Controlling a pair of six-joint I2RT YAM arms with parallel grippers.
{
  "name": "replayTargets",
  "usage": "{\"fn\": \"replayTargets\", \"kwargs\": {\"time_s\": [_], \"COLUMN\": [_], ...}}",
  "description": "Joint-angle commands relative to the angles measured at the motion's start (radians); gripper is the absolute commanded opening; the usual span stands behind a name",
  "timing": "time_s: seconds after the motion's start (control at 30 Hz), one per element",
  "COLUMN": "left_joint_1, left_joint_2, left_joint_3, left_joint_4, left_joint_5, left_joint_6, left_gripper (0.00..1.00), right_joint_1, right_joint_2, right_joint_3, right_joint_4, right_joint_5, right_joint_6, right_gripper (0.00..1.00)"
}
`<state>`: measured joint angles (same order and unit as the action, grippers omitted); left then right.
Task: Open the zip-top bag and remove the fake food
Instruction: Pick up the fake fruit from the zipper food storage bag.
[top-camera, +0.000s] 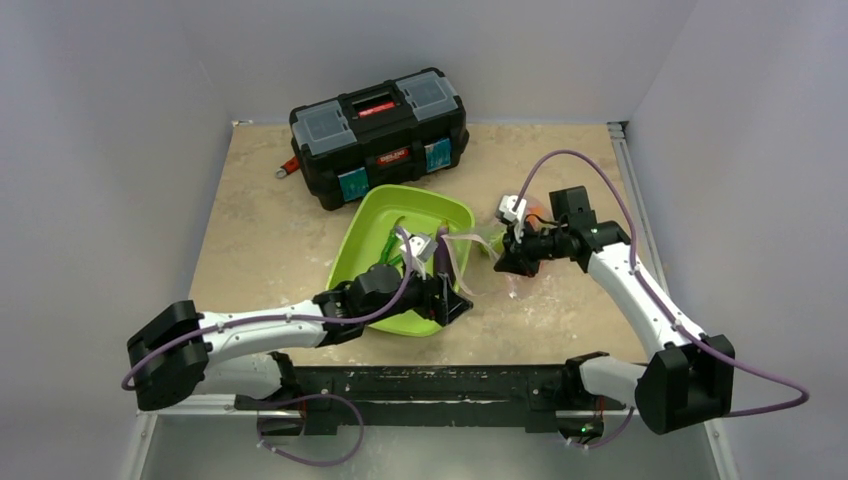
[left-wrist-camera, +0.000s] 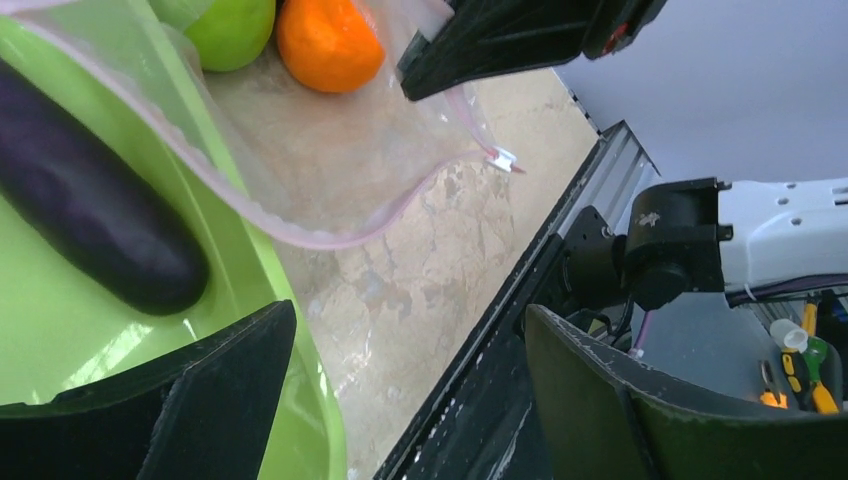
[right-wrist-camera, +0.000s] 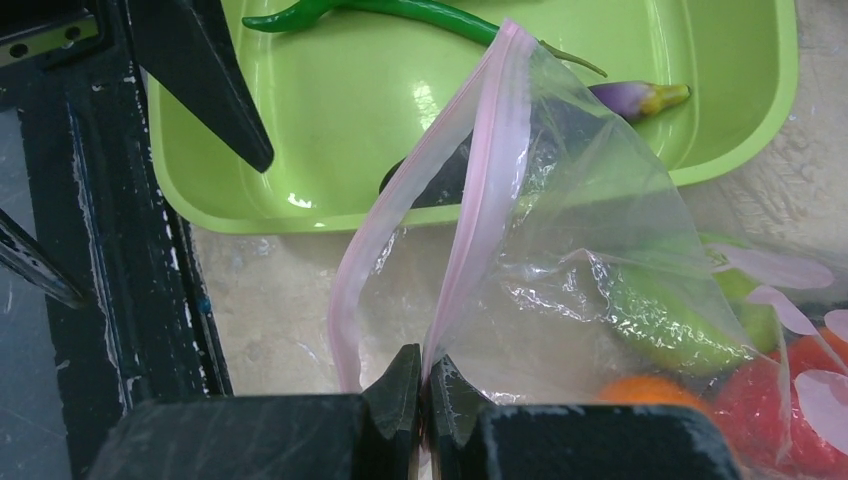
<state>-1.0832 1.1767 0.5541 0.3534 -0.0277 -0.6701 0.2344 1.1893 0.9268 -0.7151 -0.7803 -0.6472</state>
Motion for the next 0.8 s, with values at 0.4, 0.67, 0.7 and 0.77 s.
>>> {"fn": "replayTargets", "kwargs": {"time_s": [0.4,0.67,0.7,0.77], "left_joint_1": [-0.004,-0.003,-0.003,-0.003], "left_joint_2": [0.264,0.346,0.358,0.380], "left_joint_3": [0.309,0.353,0.363,0.376], "left_joint_4": [-0.041,-0.023,-0.021,-0.019], "left_joint_5": [-0.092,-0.098,-0.099,-0.108], "left_joint_6": [0.052,0.086,0.089,0.090], "left_gripper": [0.62,0.57,0.56,0.56], "right_joint_1": [-0.035,-0.042,-0.043,-0.043], "right_joint_2": [-0.123,-0.138,-0.138,-0.143], "right_joint_3": [-0.004,-0.006,-0.008,-0.009], "right_joint_4": [0.025,0.014,0.014,0.013], "right_joint_5": [-0.031,-0.010,-0.004,0.005], "right_joint_6": [-0.004,-0.020,-0.019,-0.019], "right_gripper": [0.00,0.00,0.00,0.00]}}
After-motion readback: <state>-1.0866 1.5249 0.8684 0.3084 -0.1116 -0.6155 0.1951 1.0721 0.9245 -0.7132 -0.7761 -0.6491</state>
